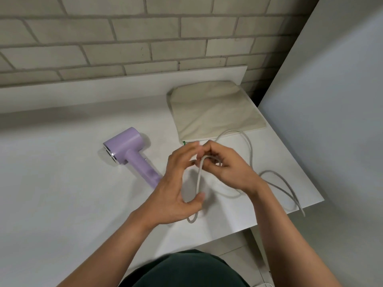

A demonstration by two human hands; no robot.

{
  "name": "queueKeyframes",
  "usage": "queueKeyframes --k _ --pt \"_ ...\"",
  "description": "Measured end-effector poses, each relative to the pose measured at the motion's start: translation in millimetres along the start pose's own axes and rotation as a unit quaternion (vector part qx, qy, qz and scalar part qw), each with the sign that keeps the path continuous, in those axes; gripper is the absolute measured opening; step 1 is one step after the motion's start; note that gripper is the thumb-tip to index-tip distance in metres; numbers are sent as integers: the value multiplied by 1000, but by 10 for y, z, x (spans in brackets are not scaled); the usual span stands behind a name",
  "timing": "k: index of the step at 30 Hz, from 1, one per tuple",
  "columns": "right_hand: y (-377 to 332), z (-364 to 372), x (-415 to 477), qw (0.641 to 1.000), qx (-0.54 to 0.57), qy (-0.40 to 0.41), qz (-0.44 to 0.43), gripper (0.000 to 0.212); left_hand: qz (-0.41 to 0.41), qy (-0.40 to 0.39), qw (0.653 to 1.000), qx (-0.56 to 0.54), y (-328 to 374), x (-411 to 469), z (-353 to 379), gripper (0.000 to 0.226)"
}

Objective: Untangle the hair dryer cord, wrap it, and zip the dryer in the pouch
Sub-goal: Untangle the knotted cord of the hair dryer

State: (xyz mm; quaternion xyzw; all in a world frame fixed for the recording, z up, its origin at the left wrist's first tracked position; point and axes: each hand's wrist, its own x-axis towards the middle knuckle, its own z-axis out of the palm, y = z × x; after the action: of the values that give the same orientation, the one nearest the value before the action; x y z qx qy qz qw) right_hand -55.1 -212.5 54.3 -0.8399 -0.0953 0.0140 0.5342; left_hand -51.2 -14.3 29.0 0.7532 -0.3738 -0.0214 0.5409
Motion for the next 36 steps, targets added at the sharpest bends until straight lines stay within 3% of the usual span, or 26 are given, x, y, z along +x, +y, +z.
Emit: queueKeyframes --k 2,4,7,9,14,19,25,29,33,34,36 --pt "-51 -61 16 1000 4 28 -5 10 -68 5 996 -59 -79 -68 18 95" --pt "-80 -135 18 999 2 44 -10 10 -129 -43 988 -80 -182 -134 -41 92" --pt "-171 -221 -5 996 -25 82 -14 15 -160 -183 970 -23 -257 -213 -78 60" --pt "-229 -242 -25 994 -43 97 -21 26 -160 -230 960 -21 -252 -263 -34 37" --pt "-181 -195 -41 988 -99 117 11 29 -153 -211 965 -1 -314 -444 48 15" --pt "24 -274 -121 973 -114 194 52 15 -145 -236 959 56 -352 -450 118 22" --pt "364 -657 -413 947 -181 224 146 31 -140 -311 932 125 -434 -346 280 31" --pt "587 -894 -633 918 -291 193 186 37 -117 -304 930 169 -515 -291 425 36" --pt "724 -1029 -805 906 -311 138 252 25 -120 -301 924 203 -541 -236 537 35" --pt "739 -1051 -833 901 -308 118 283 34 -120 -295 925 207 -544 -230 556 34" --pt "713 -1053 -884 883 -324 74 332 72 -125 -278 930 208 -560 -238 582 30"
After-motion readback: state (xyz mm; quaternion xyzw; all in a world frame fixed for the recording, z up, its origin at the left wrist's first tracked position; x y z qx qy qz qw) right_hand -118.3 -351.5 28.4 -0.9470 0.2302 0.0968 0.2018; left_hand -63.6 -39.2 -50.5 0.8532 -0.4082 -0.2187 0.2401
